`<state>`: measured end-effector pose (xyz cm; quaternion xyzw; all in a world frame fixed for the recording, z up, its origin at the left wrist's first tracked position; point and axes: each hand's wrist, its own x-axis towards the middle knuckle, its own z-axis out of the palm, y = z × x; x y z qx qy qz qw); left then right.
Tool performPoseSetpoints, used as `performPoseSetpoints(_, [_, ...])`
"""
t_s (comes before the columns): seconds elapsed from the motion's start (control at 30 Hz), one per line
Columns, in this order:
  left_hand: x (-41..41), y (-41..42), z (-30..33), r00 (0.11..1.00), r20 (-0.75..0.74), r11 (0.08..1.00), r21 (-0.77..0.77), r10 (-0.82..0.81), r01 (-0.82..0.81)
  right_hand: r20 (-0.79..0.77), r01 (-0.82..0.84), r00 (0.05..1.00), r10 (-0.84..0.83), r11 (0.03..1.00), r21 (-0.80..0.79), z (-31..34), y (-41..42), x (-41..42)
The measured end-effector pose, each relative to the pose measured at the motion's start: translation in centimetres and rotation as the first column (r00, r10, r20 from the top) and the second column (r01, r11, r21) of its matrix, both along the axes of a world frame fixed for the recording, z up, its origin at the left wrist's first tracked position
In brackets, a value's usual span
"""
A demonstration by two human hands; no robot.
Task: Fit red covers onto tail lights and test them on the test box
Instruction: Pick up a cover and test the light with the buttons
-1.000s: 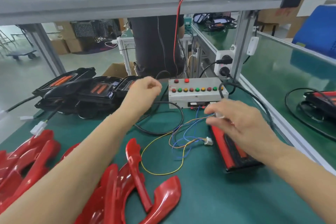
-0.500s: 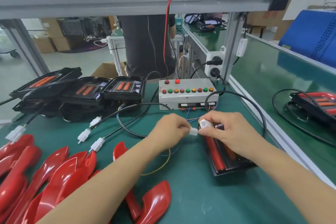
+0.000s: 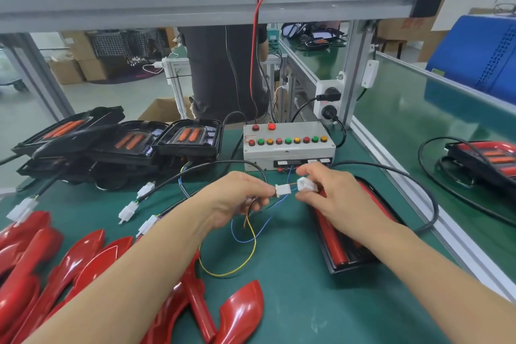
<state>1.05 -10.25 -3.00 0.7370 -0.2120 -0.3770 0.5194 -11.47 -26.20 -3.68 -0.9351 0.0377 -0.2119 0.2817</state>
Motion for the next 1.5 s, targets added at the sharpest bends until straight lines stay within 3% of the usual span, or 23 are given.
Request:
performPoseSetpoints(0.13, [0.1,-0.3,0.2,0.999,-0.040,1.000,0.022,0.009,-0.008,-0.045,0.016,0.999,-0.019,0.998,-0.060,0.6,0.1,0.6])
performPoseSetpoints(0.3, [0.2,-0.4,0.4,0.997,-0.059,0.999,0.018,0.043,-0.042,-0.016,0.090,0.995,-0.098,0.957,-0.274,0.6,0.6,1.2])
performPoseSetpoints(0.53, [-0.2,-0.8,0.4,0.990,0.129,0.996,0.062,0.056,-0.065,-0.054,0.058,0.994,-0.098,0.864,-0.500,0.4,1.4,1.7])
performPoseSetpoints(0.7, [-0.5,-1.1,0.3,0.983,0.170,0.997,-0.004,0.073,-0.073,-0.033,0.067,0.995,-0.090,0.898,-0.436,0.5,1.8,1.7])
performPoseSetpoints(0.83, [-0.4,-0.8,0.0,0.986,0.147,0.997,-0.008,0.076,-0.075,-0.102,0.040,0.990,-0.100,0.880,-0.474,0.3,2.2,2.1])
performPoseSetpoints(0.97, [-0.6,-1.0,-0.2,0.994,0.090,0.998,0.012,0.064,-0.066,-0.163,0.003,0.984,-0.075,0.916,-0.402,0.3,2.5,2.5])
performPoseSetpoints(1.07, [-0.2,-1.2,-0.7,0.975,0.212,0.998,0.020,0.062,-0.068,-0.182,-0.022,0.982,-0.048,0.931,-0.363,0.1,2.4,1.9])
performPoseSetpoints(1.13, [0.7,-1.1,-1.1,0.945,0.311,0.989,0.070,0.102,-0.129,-0.097,0.028,0.993,-0.063,0.946,-0.322,0.1,1.9,0.1])
performPoseSetpoints(1.23, [1.9,-0.6,-1.4,0.893,0.439,0.970,0.161,0.097,-0.184,0.037,0.265,0.964,-0.265,0.927,-0.265,0.2,-0.4,-3.5])
performPoseSetpoints(1.33, [2.1,-0.8,-1.6,0.802,0.596,0.927,0.318,-0.033,-0.198,-0.095,0.502,0.842,-0.532,0.835,-0.227,0.0,-3.3,-7.0])
performPoseSetpoints(1.4, [1.8,-1.2,-1.6,0.708,0.688,0.865,0.443,-0.158,-0.238,-0.338,0.556,0.768,-0.543,0.829,-0.068,-0.2,-4.5,-8.5])
performPoseSetpoints(1.47, [1.5,-1.5,-1.2,0.640,0.732,0.815,0.506,-0.231,-0.284,-0.528,0.538,0.781,-0.333,0.789,0.298,-0.6,-5.1,-9.1])
performPoseSetpoints(1.5, [1.4,-1.6,-0.9,0.622,0.739,0.794,0.529,-0.259,-0.298,-0.542,0.501,0.816,-0.201,0.713,0.491,-0.9,-5.1,-9.1])
